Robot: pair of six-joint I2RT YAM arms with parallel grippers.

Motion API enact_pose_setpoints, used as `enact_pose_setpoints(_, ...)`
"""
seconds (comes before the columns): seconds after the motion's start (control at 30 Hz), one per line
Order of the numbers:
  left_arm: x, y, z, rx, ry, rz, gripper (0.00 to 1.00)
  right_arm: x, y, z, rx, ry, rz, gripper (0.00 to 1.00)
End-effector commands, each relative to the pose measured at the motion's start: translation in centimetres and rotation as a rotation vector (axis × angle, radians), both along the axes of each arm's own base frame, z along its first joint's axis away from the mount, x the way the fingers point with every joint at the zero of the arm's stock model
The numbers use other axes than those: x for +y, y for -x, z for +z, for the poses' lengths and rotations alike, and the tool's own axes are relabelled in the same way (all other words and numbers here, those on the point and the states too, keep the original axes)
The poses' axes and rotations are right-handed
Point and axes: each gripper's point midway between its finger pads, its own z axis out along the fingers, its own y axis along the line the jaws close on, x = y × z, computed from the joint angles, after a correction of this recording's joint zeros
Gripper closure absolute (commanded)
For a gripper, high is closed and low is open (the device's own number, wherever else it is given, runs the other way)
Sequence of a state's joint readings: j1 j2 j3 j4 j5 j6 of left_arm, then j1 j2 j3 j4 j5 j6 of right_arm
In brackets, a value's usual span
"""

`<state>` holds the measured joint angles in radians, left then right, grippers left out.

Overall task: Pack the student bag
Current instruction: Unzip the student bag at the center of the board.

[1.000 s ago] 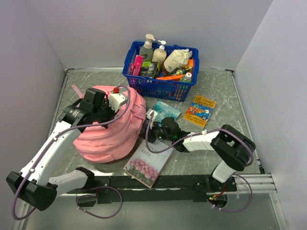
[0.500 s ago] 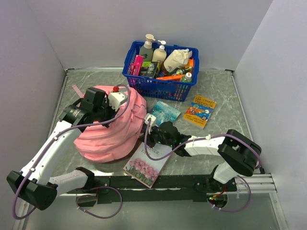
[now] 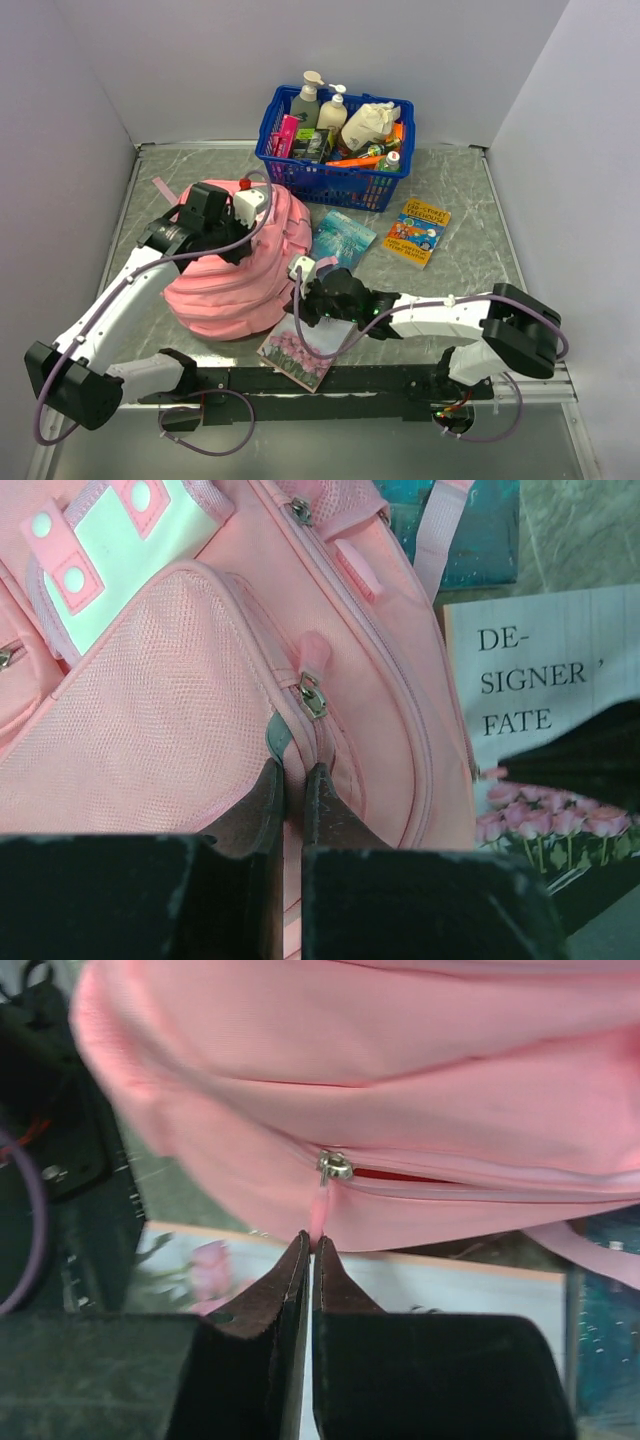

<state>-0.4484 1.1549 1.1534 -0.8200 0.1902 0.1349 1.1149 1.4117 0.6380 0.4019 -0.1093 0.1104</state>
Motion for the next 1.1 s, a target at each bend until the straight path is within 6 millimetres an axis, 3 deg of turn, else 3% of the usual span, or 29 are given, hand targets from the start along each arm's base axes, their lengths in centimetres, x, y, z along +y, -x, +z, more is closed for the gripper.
enact_pose_setpoints(0.0,-3.3,-3.5,4.5,-0.18,0.172,-0.007,0.99,1.8,2.3,4.9,-0.041,-0.106,0.063,1.0)
enact_pose_setpoints(0.2,-4.4,-4.4,4.9,-0.154,0.236,0.072,0.99,3.3,5.1,5.6,-0.029,-0.128,0.175,1.0)
enact_pose_setpoints(0.27,-4.9,-4.6,5.4,-0.152,0.258,0.076,0.99,4.5,5.5,5.7,-0.021,-0.111,0.207,1.0)
enact_pose_setpoints(0.3,-5.3,-4.6,5.3,-0.139,0.265,0.076,0.99,5.3,5.5,6.8,-0.029,-0.126,0.215,1.0)
enact_pose_setpoints(0.33,-5.5,-4.6,5.4,-0.138,0.266,0.075,0.99,5.8,5.9,6.2,-0.021,-0.108,0.233,1.0)
enact_pose_setpoints(0.4,-5.6,-4.9,5.8,-0.145,0.27,0.084,0.99,7.2,6.3,7.9,-0.036,-0.142,0.263,1.0)
enact_pose_setpoints(0.47,-5.6,-5.1,6.0,-0.153,0.267,0.093,0.99,8.1,7.0,7.6,-0.035,-0.122,0.297,1.0)
enact_pose_setpoints(0.5,-5.8,-5.1,5.9,-0.151,0.269,0.094,0.99,8.9,7.2,8.7,-0.044,-0.138,0.316,1.0)
enact_pose_setpoints(0.63,-6.3,-5.3,6.2,-0.141,0.291,0.101,0.99,10.6,8.4,8.0,-0.049,-0.094,0.37,1.0)
enact_pose_setpoints(0.8,-6.2,-6.2,8.4,-0.178,0.313,0.134,0.99,12.4,9.3,7.8,-0.061,-0.062,0.416,1.0)
enact_pose_setpoints(0.9,-5.8,-6.7,10.0,-0.208,0.316,0.153,0.99,12.2,8.8,7.2,-0.062,-0.029,0.384,1.0)
enact_pose_setpoints(0.97,-5.0,-7.1,11.0,-0.241,0.311,0.171,0.99,11.2,7.5,7.1,-0.086,-0.009,0.308,1.0)
enact_pose_setpoints(1.07,-3.4,-6.4,13.1,-0.332,0.281,0.163,0.99,8.0,5.6,6.9,-0.103,0.005,0.186,1.0)
